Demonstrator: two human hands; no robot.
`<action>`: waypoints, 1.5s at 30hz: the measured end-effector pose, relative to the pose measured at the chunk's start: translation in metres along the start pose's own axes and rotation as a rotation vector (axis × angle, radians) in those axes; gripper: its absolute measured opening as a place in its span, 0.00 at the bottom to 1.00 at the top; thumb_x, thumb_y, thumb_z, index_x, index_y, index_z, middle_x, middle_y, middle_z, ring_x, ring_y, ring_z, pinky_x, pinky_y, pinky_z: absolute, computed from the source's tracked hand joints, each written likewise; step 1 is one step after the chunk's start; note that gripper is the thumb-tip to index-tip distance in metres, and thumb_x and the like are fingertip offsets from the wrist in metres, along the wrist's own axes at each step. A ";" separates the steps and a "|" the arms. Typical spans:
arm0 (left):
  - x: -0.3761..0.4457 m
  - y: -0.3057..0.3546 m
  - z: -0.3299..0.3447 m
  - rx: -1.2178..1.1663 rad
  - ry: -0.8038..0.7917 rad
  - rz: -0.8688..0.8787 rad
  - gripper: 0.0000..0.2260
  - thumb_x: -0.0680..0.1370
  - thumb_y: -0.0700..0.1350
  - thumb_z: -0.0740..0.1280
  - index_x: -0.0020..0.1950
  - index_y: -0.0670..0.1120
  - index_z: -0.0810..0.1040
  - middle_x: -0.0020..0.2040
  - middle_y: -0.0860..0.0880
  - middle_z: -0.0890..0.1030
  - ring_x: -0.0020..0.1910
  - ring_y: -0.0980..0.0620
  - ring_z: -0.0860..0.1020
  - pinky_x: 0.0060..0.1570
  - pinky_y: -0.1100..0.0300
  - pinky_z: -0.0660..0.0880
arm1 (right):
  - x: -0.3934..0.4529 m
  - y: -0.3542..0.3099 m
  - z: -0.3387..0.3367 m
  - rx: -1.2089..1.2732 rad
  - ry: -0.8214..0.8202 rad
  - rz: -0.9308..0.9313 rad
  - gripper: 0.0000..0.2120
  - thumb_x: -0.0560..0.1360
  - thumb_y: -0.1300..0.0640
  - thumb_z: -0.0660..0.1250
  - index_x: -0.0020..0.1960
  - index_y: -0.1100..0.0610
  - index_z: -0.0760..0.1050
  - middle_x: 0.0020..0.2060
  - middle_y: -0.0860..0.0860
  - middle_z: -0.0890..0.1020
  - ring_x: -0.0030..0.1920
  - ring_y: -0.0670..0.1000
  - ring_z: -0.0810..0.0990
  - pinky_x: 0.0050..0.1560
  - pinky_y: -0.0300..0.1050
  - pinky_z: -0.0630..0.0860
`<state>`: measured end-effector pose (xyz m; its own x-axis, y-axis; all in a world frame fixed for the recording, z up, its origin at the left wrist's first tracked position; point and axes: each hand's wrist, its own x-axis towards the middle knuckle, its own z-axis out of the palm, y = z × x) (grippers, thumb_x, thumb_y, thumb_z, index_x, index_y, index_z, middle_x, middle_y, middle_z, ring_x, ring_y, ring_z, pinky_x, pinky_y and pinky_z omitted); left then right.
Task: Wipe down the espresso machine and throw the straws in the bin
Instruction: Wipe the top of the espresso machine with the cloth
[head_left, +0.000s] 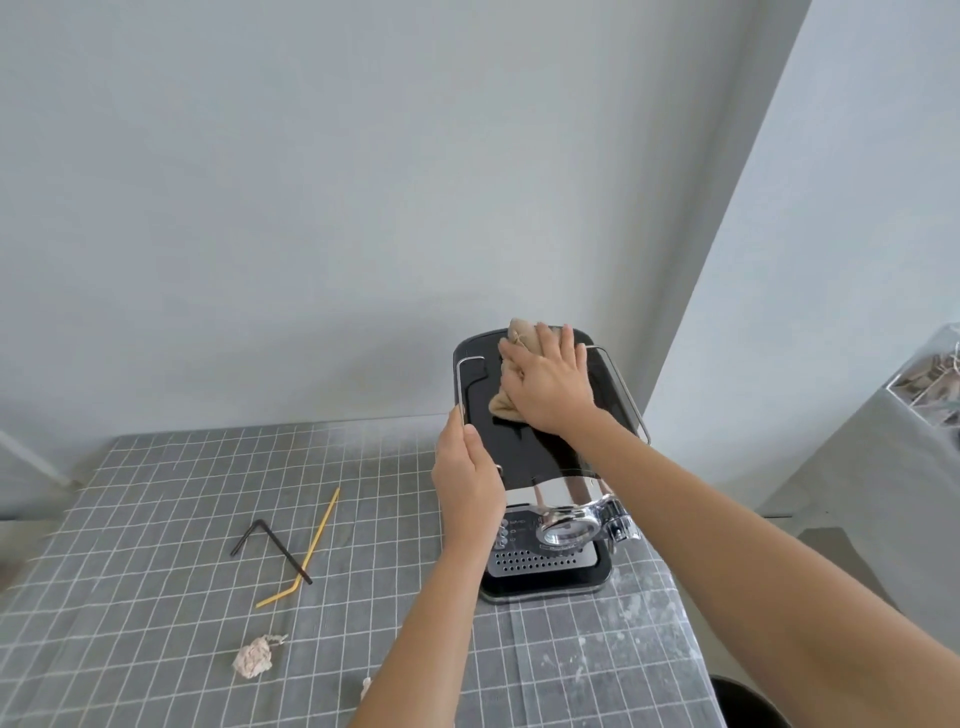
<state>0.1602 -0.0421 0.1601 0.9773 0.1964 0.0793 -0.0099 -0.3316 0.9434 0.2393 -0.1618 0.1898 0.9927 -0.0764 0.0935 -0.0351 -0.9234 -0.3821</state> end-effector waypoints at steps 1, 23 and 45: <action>0.000 0.000 0.000 0.001 0.004 -0.001 0.19 0.83 0.46 0.49 0.74 0.46 0.63 0.72 0.49 0.69 0.69 0.55 0.68 0.61 0.69 0.63 | 0.004 -0.003 0.003 -0.006 -0.003 -0.001 0.21 0.80 0.48 0.52 0.73 0.43 0.65 0.78 0.57 0.52 0.77 0.64 0.43 0.75 0.63 0.42; -0.006 0.002 -0.002 -0.024 0.010 0.015 0.19 0.83 0.45 0.51 0.73 0.45 0.66 0.71 0.49 0.70 0.70 0.54 0.67 0.68 0.63 0.61 | -0.060 0.018 0.001 0.066 -0.074 -0.369 0.27 0.77 0.45 0.44 0.73 0.46 0.65 0.76 0.50 0.61 0.77 0.60 0.50 0.75 0.62 0.47; -0.002 -0.001 0.002 0.004 0.006 0.023 0.19 0.83 0.45 0.50 0.73 0.44 0.65 0.72 0.48 0.69 0.72 0.53 0.65 0.67 0.65 0.59 | -0.049 -0.028 -0.010 -0.020 0.011 0.515 0.36 0.77 0.48 0.56 0.73 0.74 0.51 0.69 0.75 0.59 0.70 0.75 0.58 0.71 0.67 0.55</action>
<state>0.1588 -0.0438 0.1585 0.9756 0.1939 0.1031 -0.0318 -0.3401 0.9398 0.1904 -0.1360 0.2047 0.8446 -0.5273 -0.0925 -0.5217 -0.7720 -0.3631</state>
